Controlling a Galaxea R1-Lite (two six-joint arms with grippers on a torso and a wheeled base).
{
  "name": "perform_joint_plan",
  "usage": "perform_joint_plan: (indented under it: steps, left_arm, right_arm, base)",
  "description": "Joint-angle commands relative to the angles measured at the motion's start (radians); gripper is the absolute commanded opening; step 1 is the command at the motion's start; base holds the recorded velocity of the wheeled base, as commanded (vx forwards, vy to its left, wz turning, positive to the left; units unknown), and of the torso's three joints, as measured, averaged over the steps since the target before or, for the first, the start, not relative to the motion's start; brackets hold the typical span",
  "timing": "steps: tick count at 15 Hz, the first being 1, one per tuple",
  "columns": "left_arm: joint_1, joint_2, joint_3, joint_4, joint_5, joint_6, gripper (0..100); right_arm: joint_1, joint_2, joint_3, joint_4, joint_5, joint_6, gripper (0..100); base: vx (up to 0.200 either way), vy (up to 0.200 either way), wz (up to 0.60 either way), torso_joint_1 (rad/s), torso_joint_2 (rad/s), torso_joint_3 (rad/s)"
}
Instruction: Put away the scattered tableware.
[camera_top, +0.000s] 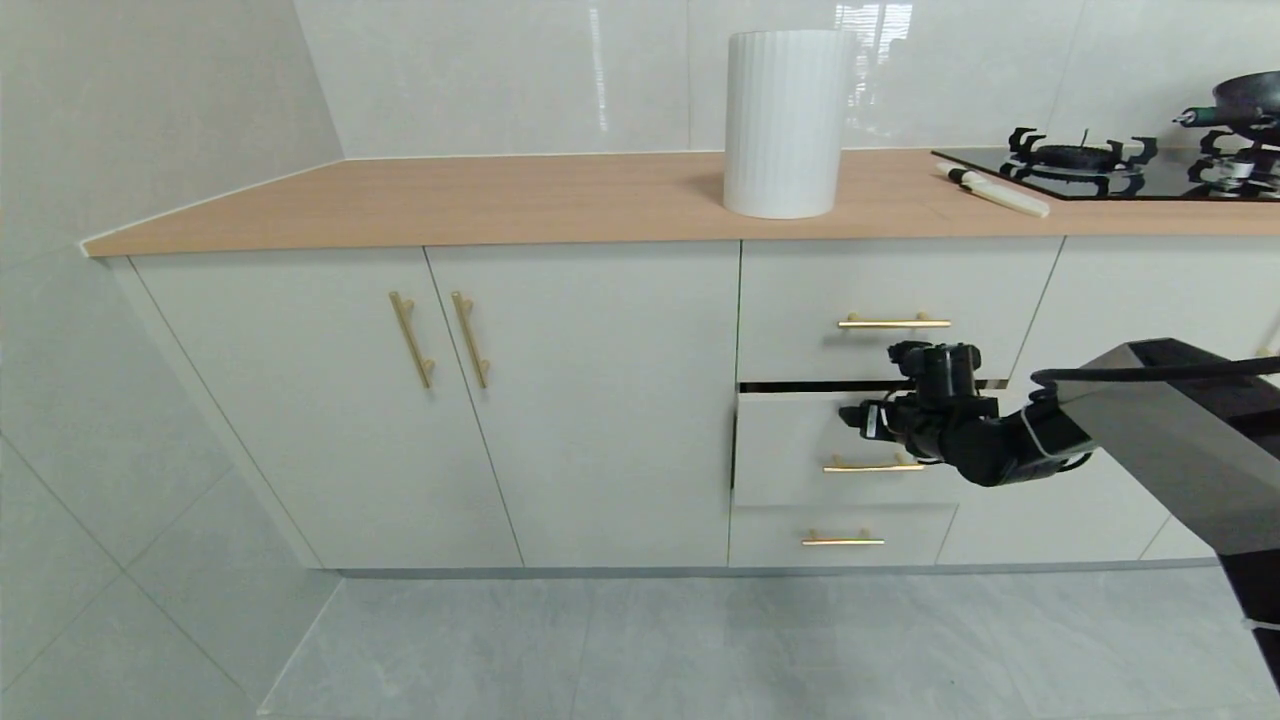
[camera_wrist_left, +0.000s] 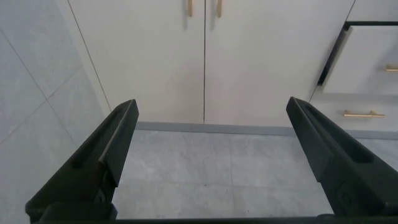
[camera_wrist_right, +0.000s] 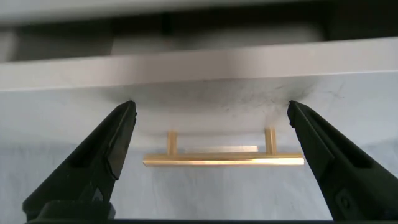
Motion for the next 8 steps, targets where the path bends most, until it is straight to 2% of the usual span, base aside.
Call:
perform_joint_plan:
  steps: [1,8]
  left_arm:
    - [0.000,0.000,0.000,0.000,0.001,0.000,100]
    - [0.000,0.000,0.000,0.000,0.001,0.000,100]
  right_arm:
    - [0.000,0.036,-0.014,-0.065,-0.021,0.011,100]
    - [0.000,0.082,-0.074,-0.143,-0.065,0.014,100]
  base:
    - [0.000,0.000,0.00,0.000,0.00,0.000]
    - [0.000,0.000,0.00,0.000,0.00,0.000]
